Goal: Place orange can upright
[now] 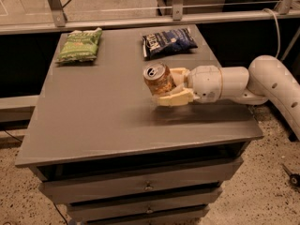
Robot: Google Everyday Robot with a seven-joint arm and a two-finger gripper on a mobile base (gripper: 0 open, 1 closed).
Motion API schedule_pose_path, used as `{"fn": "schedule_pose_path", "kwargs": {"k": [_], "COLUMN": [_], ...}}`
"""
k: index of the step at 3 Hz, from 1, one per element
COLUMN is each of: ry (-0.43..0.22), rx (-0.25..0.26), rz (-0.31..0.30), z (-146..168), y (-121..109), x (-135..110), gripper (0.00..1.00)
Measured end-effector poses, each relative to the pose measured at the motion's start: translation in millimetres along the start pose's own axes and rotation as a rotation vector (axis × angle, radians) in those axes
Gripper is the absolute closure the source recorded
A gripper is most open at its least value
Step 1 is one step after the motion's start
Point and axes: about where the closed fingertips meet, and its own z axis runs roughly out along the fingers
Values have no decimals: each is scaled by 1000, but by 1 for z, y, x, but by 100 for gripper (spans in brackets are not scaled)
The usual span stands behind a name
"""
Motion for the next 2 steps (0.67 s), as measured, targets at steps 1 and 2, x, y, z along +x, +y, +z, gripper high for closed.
{"fn": "schedule_pose_path", "kwargs": {"k": [1, 2], "ry": [7, 9], "rx": [-7, -10], "rz": [17, 45], "z": [-1, -3], "y": [1, 6], "x": [7, 21], "gripper": [51, 28]}}
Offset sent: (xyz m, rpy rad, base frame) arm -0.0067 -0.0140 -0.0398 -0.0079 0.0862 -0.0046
